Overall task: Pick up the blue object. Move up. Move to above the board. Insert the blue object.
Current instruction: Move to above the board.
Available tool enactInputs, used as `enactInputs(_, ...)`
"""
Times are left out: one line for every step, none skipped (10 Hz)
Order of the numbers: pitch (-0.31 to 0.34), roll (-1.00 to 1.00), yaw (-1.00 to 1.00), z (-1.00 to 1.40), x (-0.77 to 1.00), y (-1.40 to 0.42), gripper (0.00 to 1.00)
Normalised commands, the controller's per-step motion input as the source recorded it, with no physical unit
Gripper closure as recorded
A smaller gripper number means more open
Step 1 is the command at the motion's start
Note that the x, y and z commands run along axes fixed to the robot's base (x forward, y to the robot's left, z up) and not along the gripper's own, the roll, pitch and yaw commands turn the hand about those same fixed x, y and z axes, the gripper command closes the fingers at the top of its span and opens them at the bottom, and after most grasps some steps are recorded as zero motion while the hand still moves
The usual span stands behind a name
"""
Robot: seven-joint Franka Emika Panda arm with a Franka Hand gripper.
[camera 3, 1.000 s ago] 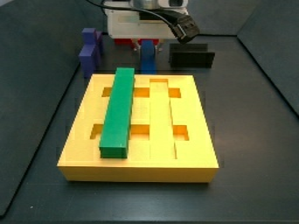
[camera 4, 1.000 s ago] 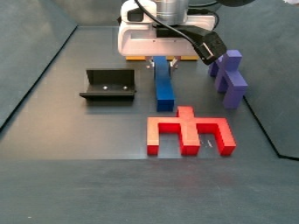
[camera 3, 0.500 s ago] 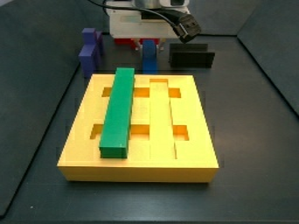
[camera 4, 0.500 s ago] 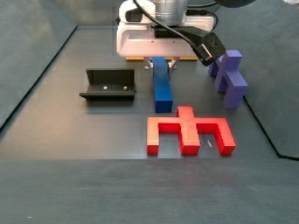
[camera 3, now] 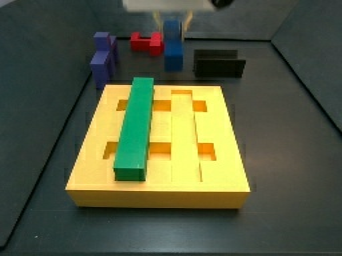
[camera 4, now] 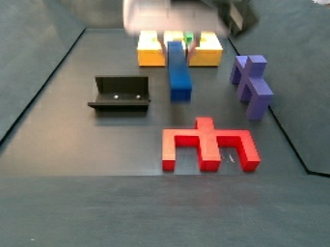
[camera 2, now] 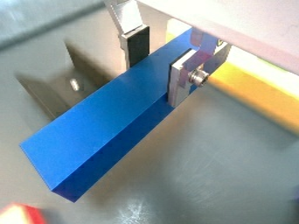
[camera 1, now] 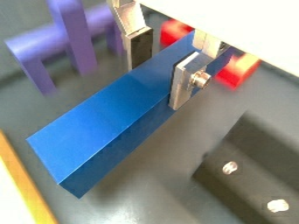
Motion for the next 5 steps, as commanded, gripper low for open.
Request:
enactInputs(0.021, 0.0, 0.01, 1.4, -0.03, -0.01, 1.0)
enactInputs(0.004, 0.0, 0.01, 1.4, -0.01, -0.01, 1.0)
enactInputs(0.045, -0.01, 0.0, 1.4, 0.02, -0.01, 1.0)
enactInputs(0.062, -0.01, 0.0, 1.4, 0.02, -0.01, 1.0)
enactInputs(0.06, -0.01, 0.0, 0.94, 0.02, 0.0, 1.0)
